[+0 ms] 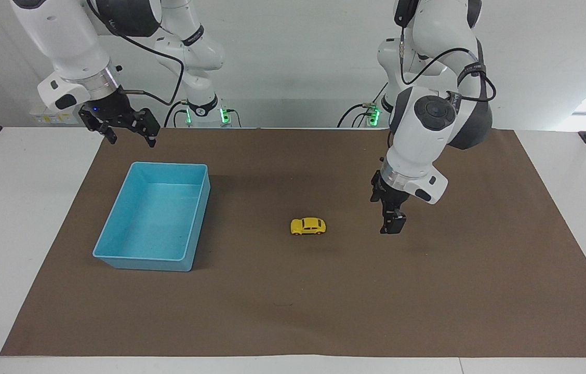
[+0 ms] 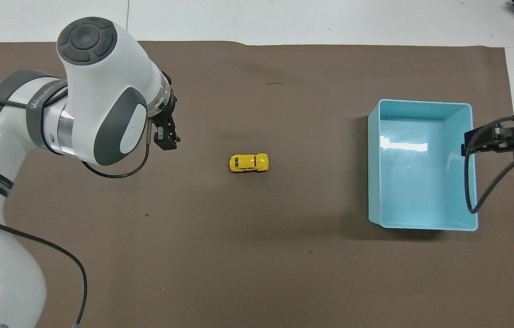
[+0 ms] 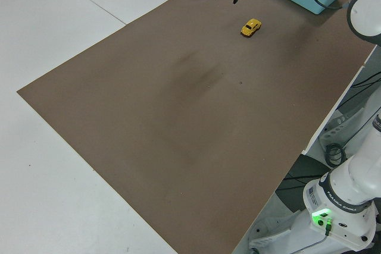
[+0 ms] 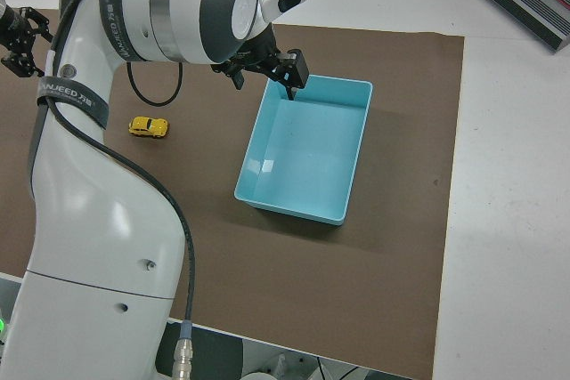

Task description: Wind up and store yellow beetle car

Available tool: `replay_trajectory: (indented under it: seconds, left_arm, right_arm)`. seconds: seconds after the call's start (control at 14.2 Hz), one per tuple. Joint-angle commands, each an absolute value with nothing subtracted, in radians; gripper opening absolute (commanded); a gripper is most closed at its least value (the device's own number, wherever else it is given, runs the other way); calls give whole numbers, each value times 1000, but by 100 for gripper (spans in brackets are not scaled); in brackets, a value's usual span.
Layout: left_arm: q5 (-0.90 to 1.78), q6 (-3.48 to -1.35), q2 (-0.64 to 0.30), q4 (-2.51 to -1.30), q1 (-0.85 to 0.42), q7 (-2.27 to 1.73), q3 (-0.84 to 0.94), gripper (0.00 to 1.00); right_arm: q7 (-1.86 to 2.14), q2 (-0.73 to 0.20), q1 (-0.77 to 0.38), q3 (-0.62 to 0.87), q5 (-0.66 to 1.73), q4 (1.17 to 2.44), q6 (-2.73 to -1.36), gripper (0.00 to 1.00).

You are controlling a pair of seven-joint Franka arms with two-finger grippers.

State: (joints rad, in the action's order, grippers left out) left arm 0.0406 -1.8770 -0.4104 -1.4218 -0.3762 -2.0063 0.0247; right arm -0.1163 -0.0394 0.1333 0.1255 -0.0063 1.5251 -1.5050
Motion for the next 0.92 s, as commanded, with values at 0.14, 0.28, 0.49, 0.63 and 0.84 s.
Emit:
replay_trajectory:
  seconds: [0.14,0.28,0.49,0.63,0.84]
  left_arm:
    - [20,-1896,-449,-1387,-397,-2078,8,100]
    - [26,-1899,-449,-1388,-396,-2121,9,100]
    - [20,-1901,-484,-1382,-397,-2204,6,100]
    - [24,-1904,-497,-1362,-396,-2242,8,100]
    - [32,-1911,-506,-1341,-466,-2306,11,100]
  right_arm:
    - [-135,-38,146,137,9,1529,-1516,100]
    - [-135,-38,146,135,9,1529,-1516,100]
    - [-135,-38,146,137,9,1529,-1516,100]
    - [-135,-38,146,137,9,1529,-1516,100]
    - [-135,-38,146,137,9,1529,-1516,100]
